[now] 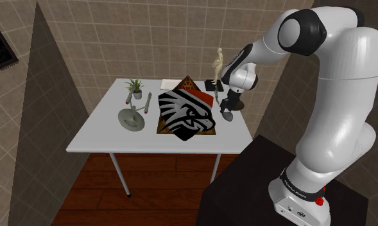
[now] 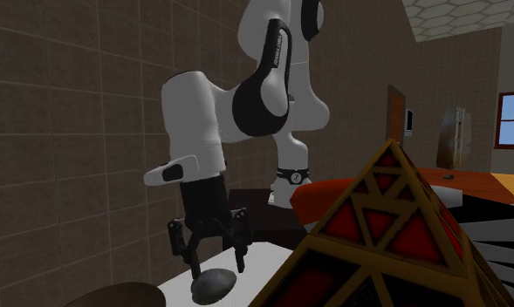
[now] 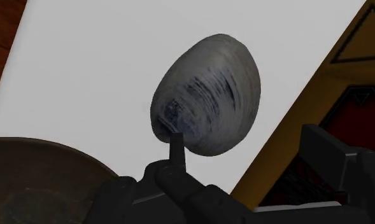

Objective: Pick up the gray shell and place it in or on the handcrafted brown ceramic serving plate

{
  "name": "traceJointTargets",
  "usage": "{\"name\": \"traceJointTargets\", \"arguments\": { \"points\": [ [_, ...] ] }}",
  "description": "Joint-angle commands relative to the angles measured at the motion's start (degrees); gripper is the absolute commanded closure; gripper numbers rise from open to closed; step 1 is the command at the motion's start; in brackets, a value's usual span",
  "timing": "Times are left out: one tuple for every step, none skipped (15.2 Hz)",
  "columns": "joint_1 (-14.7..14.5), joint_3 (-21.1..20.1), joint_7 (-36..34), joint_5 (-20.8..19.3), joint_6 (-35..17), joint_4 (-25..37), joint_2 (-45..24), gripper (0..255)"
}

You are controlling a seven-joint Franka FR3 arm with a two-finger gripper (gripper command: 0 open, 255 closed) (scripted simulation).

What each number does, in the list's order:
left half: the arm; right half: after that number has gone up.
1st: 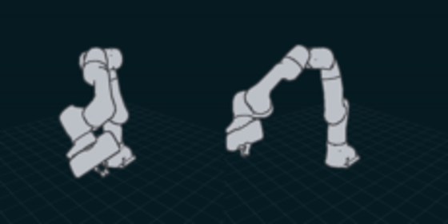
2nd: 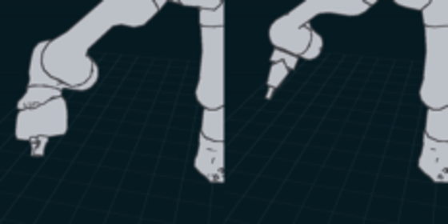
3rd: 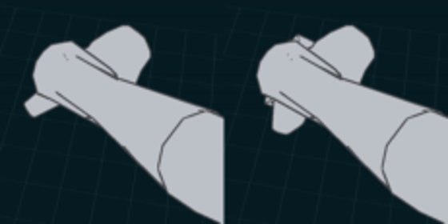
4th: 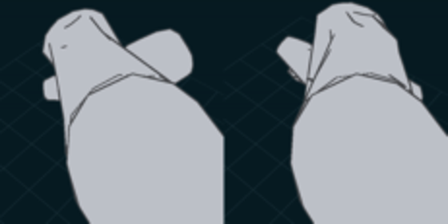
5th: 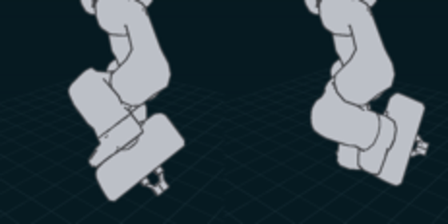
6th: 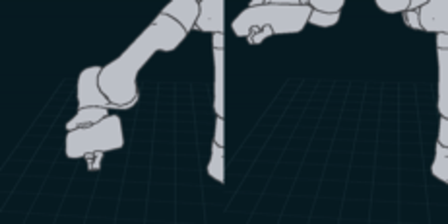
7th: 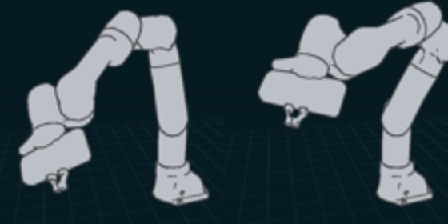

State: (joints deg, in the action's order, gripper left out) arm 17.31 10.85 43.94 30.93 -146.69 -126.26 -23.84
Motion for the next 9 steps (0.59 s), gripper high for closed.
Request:
{"name": "traceJointTargets", "arguments": {
  "points": [
    [4.1, -0.3, 4.5, 1.1, 7.4, 2.6, -1.0, 0],
    [4.1, -0.6, 4.7, 1.5, 6.8, 2.6, -1.6, 0],
    [4.1, -0.8, 5.0, 1.9, 6.3, 2.7, -2.2, 0],
    [4.2, -1.1, 5.3, 2.3, 5.7, 2.7, -2.8, 0],
    [4.2, -1.4, 5.5, 2.7, 5.2, 2.8, -3.4, 0],
    [4.3, -1.7, 5.8, 3.2, 4.7, 2.9, -4.1, 0],
    [4.3, -2.0, 6.1, 3.6, 4.1, 3.0, -4.7, 0],
    [4.4, -2.3, 6.4, 4.0, 3.6, 3.1, -5.3, 0],
    [4.4, -2.4, 6.5, 4.2, 3.3, 3.1, -5.7, 0]
  ]
}}
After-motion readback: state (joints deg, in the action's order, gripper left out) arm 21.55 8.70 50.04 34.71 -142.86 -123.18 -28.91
